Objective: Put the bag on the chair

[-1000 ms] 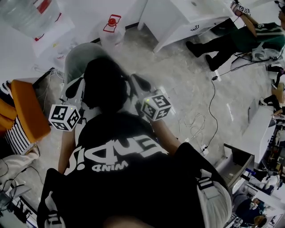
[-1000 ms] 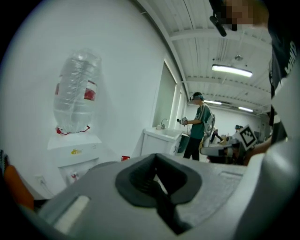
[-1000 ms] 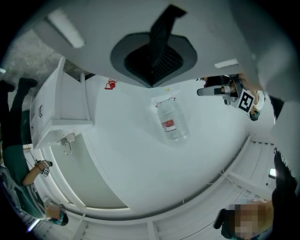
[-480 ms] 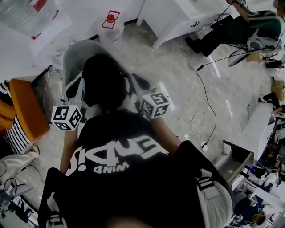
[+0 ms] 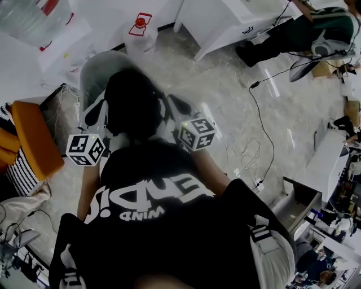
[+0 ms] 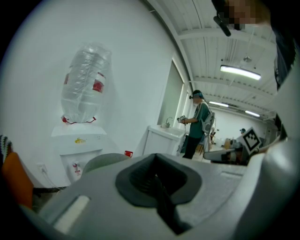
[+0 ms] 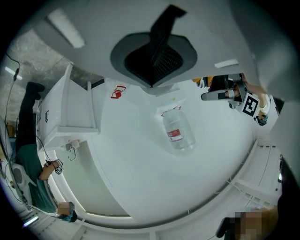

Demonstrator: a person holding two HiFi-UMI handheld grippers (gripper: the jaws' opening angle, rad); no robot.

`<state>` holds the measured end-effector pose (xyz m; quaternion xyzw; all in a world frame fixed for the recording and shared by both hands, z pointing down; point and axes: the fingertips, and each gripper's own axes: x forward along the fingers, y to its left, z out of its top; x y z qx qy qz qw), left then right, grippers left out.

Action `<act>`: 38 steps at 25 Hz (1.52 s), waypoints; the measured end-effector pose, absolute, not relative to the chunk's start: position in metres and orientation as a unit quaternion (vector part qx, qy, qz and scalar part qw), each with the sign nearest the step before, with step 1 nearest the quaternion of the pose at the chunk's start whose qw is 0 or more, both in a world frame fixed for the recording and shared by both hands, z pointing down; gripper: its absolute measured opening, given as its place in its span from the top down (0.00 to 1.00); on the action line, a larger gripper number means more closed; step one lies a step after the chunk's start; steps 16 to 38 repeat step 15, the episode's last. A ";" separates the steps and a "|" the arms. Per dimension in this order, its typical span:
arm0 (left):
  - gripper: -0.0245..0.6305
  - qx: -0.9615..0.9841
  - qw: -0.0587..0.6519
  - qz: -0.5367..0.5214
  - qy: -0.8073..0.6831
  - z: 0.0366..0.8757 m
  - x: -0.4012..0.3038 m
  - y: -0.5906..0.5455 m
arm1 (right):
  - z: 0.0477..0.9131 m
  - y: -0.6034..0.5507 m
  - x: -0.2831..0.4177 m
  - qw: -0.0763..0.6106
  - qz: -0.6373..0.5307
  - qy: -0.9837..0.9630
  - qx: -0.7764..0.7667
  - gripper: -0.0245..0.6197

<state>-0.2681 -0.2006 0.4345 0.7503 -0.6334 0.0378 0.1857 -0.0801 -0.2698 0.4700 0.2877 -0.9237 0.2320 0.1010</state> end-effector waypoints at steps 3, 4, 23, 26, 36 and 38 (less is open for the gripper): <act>0.96 0.751 0.186 0.041 -0.632 0.436 -0.268 -0.203 | 0.471 -0.272 -0.082 0.101 0.232 -0.924 0.288 0.96; 0.96 0.751 0.187 0.042 -0.632 0.437 -0.268 -0.204 | 0.471 -0.273 -0.082 0.101 0.232 -0.924 0.288 0.96; 0.96 0.745 0.196 0.051 -0.636 0.442 -0.271 -0.204 | 0.469 -0.274 -0.086 0.100 0.235 -0.924 0.284 0.96; 0.96 0.745 0.196 0.051 -0.636 0.442 -0.271 -0.204 | 0.469 -0.274 -0.086 0.100 0.235 -0.924 0.284 0.96; 0.96 0.745 0.196 0.051 -0.636 0.442 -0.271 -0.204 | 0.469 -0.274 -0.086 0.100 0.235 -0.924 0.284 0.96; 0.96 0.745 0.196 0.051 -0.636 0.442 -0.271 -0.204 | 0.469 -0.274 -0.086 0.100 0.235 -0.924 0.284 0.96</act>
